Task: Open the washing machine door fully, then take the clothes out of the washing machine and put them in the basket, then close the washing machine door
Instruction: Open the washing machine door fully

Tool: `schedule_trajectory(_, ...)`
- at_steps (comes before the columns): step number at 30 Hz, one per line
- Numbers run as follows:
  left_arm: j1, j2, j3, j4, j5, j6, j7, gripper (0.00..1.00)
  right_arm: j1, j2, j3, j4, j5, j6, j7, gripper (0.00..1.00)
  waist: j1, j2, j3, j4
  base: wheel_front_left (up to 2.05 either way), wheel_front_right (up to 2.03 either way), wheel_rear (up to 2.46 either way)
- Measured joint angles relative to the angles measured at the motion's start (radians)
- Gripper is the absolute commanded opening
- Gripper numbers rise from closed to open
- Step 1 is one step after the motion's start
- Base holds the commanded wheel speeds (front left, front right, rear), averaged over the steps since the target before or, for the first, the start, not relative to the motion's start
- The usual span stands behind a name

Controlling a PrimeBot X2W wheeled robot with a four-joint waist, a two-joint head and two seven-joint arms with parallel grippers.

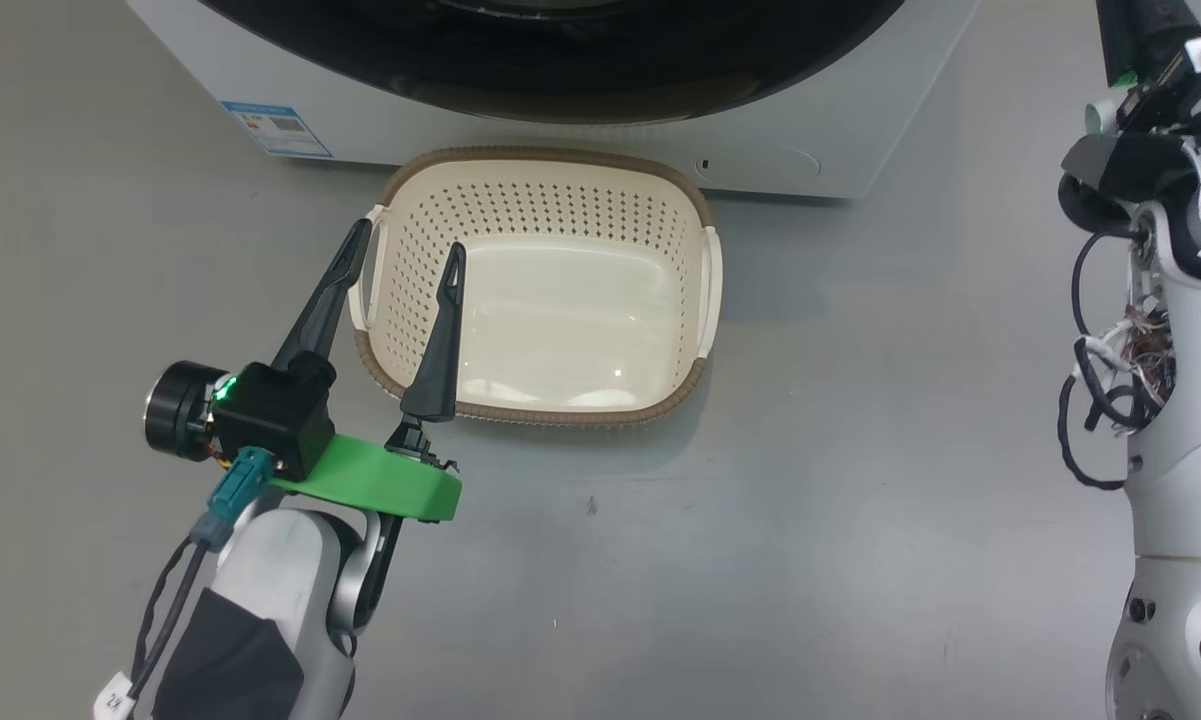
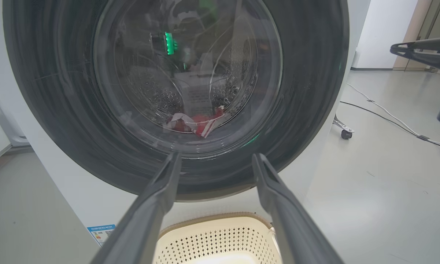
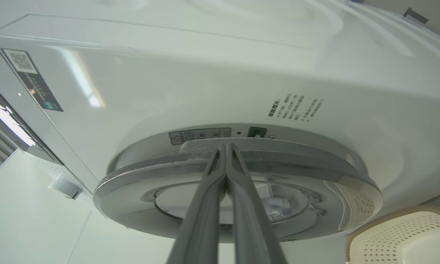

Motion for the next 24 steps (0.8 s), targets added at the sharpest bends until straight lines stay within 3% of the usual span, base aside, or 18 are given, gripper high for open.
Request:
schedule_trajectory(19,-0.055,-0.010,-0.021,0.000,-0.001,-0.002,0.000,1.00,-0.265,-0.059,0.048,0.104,0.028,-0.083,0.142,0.00,0.0000,-0.0001,0.104,0.053,0.00,0.00,0.00)
schedule_trajectory(24,-0.065,-0.012,-0.029,0.009,-0.001,-0.002,0.000,1.00,-0.313,-0.085,0.061,0.134,0.019,-0.084,0.162,0.00,0.0000,0.0000,0.116,0.063,0.00,0.00,0.00)
